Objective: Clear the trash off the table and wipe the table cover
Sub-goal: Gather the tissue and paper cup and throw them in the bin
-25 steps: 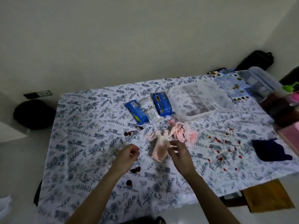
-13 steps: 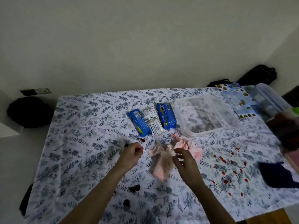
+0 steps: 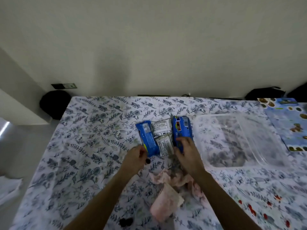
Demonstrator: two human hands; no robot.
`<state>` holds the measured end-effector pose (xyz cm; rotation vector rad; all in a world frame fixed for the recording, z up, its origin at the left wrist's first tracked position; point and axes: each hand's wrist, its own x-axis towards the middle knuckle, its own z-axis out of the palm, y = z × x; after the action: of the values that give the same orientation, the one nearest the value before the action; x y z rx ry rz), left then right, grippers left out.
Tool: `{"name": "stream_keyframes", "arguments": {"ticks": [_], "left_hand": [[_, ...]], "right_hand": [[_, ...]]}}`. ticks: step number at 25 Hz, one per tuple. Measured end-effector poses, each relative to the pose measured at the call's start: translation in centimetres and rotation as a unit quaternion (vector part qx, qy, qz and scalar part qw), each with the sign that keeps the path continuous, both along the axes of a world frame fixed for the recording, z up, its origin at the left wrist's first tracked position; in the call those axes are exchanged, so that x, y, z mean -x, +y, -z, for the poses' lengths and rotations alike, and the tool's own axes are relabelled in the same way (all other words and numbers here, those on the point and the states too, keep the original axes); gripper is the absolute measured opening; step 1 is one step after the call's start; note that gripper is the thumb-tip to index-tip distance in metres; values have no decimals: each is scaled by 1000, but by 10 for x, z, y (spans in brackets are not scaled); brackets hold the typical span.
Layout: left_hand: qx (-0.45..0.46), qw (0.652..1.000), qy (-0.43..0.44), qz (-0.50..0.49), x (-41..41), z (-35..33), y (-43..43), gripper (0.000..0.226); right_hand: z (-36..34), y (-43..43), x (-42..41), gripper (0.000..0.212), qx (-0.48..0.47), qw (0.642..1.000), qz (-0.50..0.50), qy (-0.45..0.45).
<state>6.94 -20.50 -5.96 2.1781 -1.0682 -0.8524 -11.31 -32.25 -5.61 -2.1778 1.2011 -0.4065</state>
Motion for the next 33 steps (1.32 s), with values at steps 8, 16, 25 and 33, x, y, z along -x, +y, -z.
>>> {"name": "stream_keyframes", "arguments": {"ticks": [8,16,25,33], "left_hand": [[-5,995,-31,-95,7,29,-26,26],[12,994,-38,-105,25,35,11,20],[17,998,-26,55,81,23,27,42],[-112,969,-137,173,110,12,67,94]], "right_hand": [[34,-34,-18,45,17,998,40,35],[38,10,-2,39,20,999,-30,2],[55,35,64,54,32,994,-62,83],[70,56,101,71,53,990,-32,130]]}}
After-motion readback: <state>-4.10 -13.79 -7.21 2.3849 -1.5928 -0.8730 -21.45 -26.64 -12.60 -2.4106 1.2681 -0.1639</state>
